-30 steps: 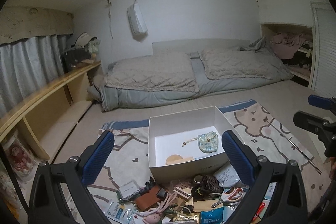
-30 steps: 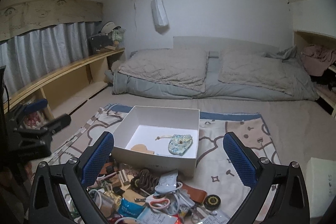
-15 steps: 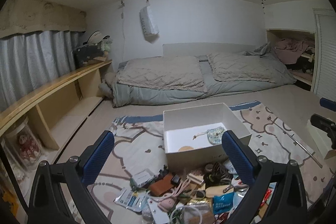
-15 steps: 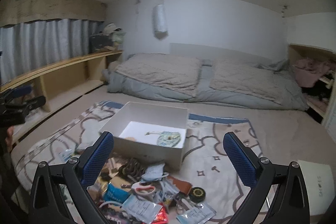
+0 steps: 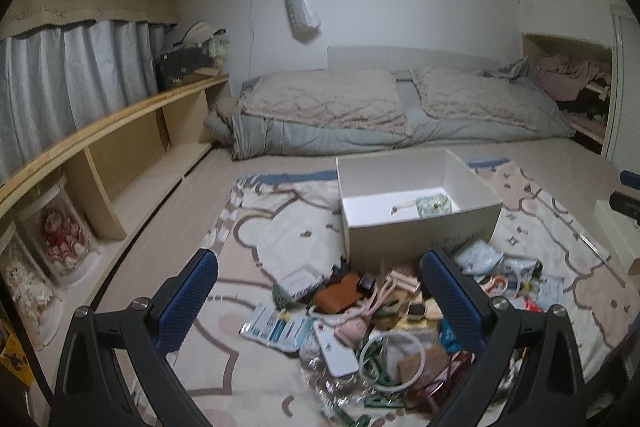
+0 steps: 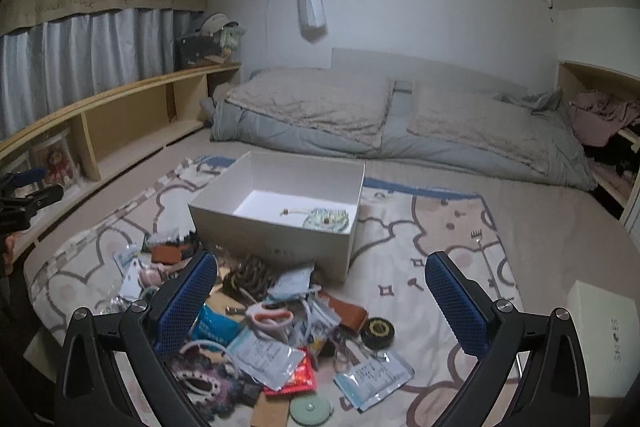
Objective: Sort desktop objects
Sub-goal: 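Raise both open tools out of the box and back away, then move the left tool toward the green clothespins while the right tool approaches the white packet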
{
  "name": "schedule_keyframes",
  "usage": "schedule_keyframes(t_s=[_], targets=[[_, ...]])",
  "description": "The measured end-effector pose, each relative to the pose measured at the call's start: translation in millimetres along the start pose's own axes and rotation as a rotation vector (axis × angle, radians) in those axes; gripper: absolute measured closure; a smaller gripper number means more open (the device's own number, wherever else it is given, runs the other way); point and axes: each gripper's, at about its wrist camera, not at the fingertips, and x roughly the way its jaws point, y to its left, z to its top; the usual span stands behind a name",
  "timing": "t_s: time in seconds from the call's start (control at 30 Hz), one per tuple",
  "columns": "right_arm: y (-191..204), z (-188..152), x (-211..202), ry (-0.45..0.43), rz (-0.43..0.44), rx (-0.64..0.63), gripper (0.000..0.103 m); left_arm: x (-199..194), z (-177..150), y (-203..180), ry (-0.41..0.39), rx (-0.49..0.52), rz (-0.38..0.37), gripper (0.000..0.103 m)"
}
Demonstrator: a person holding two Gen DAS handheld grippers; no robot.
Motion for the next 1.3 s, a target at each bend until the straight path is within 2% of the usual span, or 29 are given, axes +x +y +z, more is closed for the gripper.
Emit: schedule_keyframes(t_s=[0.23, 0.37, 0.5, 0.67, 1.03, 1.3], targets=[[-12.7, -17.1, 13.1, 0.051, 0.004, 0.013, 0.000, 7.3, -12.7, 14.2, 0.037, -0.007, 0.008, 0.000], [-24.4, -25.9, 20.5, 0.069, -0.033, 0.031, 0.000, 12.2, -21.3, 14.3, 0.062, 0.005, 0.002, 0.000], [-40.0, -36.0, 34.3, 0.147, 0.038, 0.055, 0.000, 16.7, -29.4, 12.2, 0.089, 0.024, -0.004, 0.000], [-48.7, -55.0, 50.2, 0.252, -0.059, 0.021, 0.000, 21.0, -40.6, 12.3, 0.122, 0.045, -0.009, 0.000], [-63.4, -88.8, 80.2, 0.384, -0.043, 0.060, 0.000, 33.7, -71.8, 15.4, 0.235, 0.059, -0.029, 0.000], [-62.3, -101.5, 102.7, 0.449, -0.039, 0.091, 0.000, 55.4, -92.8, 23.6, 0.322, 0.086, 0.041, 0.000]])
